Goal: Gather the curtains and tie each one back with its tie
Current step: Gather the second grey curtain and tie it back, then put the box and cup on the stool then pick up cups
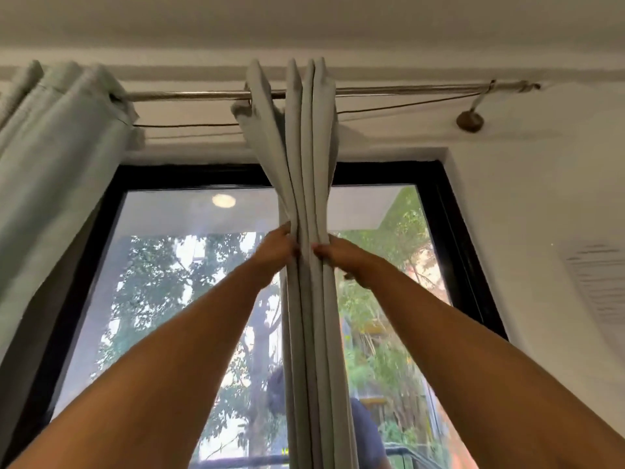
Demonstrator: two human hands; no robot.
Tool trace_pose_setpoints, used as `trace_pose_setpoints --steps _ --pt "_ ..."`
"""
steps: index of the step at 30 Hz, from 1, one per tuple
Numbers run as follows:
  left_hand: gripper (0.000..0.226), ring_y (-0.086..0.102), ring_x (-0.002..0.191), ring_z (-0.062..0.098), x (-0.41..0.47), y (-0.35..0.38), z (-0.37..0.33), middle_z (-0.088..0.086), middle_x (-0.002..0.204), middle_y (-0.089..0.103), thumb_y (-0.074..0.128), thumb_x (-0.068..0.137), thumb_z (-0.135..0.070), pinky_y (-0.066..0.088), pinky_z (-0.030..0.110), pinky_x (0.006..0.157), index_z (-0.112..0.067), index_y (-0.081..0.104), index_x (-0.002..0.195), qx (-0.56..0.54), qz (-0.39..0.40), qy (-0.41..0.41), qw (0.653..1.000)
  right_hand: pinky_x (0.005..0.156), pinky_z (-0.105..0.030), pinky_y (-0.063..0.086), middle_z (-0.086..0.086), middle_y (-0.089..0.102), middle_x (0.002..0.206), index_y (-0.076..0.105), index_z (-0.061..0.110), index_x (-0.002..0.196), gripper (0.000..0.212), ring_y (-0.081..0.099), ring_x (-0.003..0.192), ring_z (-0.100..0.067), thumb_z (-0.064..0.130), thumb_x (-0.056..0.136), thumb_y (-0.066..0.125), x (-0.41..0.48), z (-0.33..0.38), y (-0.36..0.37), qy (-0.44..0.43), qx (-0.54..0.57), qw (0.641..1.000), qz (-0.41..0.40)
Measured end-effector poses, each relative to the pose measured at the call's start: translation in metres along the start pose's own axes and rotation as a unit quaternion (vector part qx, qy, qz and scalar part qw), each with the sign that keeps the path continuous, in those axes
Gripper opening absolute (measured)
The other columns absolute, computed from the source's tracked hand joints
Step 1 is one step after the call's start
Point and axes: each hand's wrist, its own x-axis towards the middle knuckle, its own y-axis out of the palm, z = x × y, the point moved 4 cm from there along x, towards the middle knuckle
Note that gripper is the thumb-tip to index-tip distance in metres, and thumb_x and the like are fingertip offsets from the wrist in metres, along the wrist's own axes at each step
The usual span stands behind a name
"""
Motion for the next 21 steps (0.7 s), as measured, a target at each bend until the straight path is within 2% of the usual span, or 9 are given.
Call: trace_pose_setpoints --steps 3,5,8,10,12,14,16,19,21 --pt "0.03 0.056 0.114 0.032 0.037 -0.015 -0.01 0.01 0.119 0.059 0.044 0.099 -0.023 0.049 0.039 0.088 -0.013 0.049 0.127 -0.128 -0.054 0.019 0.99 0.087 -0.026 0.038 -0.007 0.044 0.143 0.031 0.017 0.145 0.058 0.047 0.123 -0.025 0.048 0.096 0.04 0.025 0.013 -0.021 0.004 0.062 0.995 -0.084" --pt "0.044 0.054 0.121 0.032 0.061 -0.014 -0.017 0.016 0.133 0.055 0.043 0.102 -0.028 0.05 0.044 0.094 -0.01 0.039 0.142 -0.188 -0.029 0.02 0.981 0.092 -0.04 0.039 -0.004 0.045 0.141 0.026 0.025 0.146 0.062 0.05 0.119 -0.027 0.054 0.094 0.041 0.04 0.017 -0.019 0.007 0.068 0.994 -0.08" --pt "0.046 0.058 0.118 0.028 0.059 -0.001 -0.011 0.014 0.135 0.055 0.039 0.103 -0.033 0.051 0.037 0.094 -0.015 0.037 0.146 -0.189 -0.02 0.01 0.982 0.069 -0.029 0.049 -0.004 0.054 0.133 0.033 0.027 0.142 0.054 0.059 0.094 -0.013 0.05 0.094 0.044 0.045 0.016 0.003 -0.036 0.066 0.994 -0.076" --pt "0.044 0.059 0.116 0.025 0.029 0.016 0.008 0.011 0.134 0.057 0.036 0.104 -0.032 0.05 0.029 0.092 -0.015 0.039 0.145 -0.214 -0.026 0.014 0.976 0.084 -0.029 0.049 -0.004 0.05 0.138 0.033 0.022 0.143 0.053 0.057 0.109 -0.014 0.045 0.097 0.042 0.029 0.0 0.025 -0.061 0.086 0.991 -0.087" --pt "0.044 0.06 0.109 0.009 -0.023 0.034 0.037 0.0 0.132 0.056 0.035 0.104 -0.034 0.048 0.012 0.081 -0.016 0.042 0.143 -0.236 -0.049 -0.004 0.971 0.105 -0.029 0.035 -0.001 0.037 0.148 0.023 0.018 0.148 0.063 0.042 0.127 -0.012 0.051 0.095 0.037 -0.007 -0.032 0.054 -0.041 0.083 0.993 -0.079" --pt "0.044 0.055 0.095 -0.017 -0.077 0.049 0.065 -0.019 0.122 0.052 0.033 0.104 -0.036 0.041 -0.003 0.07 -0.023 0.037 0.146 -0.236 -0.06 -0.016 0.97 0.115 -0.033 0.024 0.004 0.025 0.155 0.016 0.023 0.151 0.073 0.03 0.138 -0.01 0.06 0.09 0.032 -0.054 -0.065 0.081 -0.003 0.097 0.994 -0.051" --pt "0.043 0.051 0.098 -0.026 -0.126 0.058 0.084 -0.027 0.123 0.049 0.034 0.105 -0.033 0.039 -0.005 0.074 -0.027 0.035 0.147 -0.222 -0.056 -0.025 0.973 0.117 -0.035 0.02 0.008 0.021 0.156 0.016 0.029 0.15 0.074 0.024 0.141 -0.008 0.063 0.086 0.029 -0.099 -0.092 0.098 0.026 0.125 0.991 -0.031" --pt "0.042 0.046 0.11 -0.02 -0.197 0.062 0.104 -0.022 0.133 0.044 0.038 0.104 -0.022 0.037 -0.003 0.084 -0.024 0.038 0.146 -0.201 -0.061 -0.066 0.975 0.115 -0.03 0.023 0.006 0.021 0.156 0.019 0.023 0.15 0.055 0.022 0.142 -0.01 0.041 0.099 0.029 -0.157 -0.116 0.111 0.055 0.164 0.985 -0.006" --pt "0.043 0.049 0.121 -0.003 -0.251 0.066 0.12 -0.012 0.138 0.047 0.041 0.102 -0.008 0.04 0.007 0.096 -0.017 0.042 0.144 -0.181 -0.045 -0.115 0.976 0.111 -0.026 0.03 -0.011 0.029 0.153 0.022 0.008 0.148 0.048 0.031 0.139 -0.024 0.017 0.102 0.034 -0.195 -0.131 0.122 0.088 0.166 0.982 0.012"
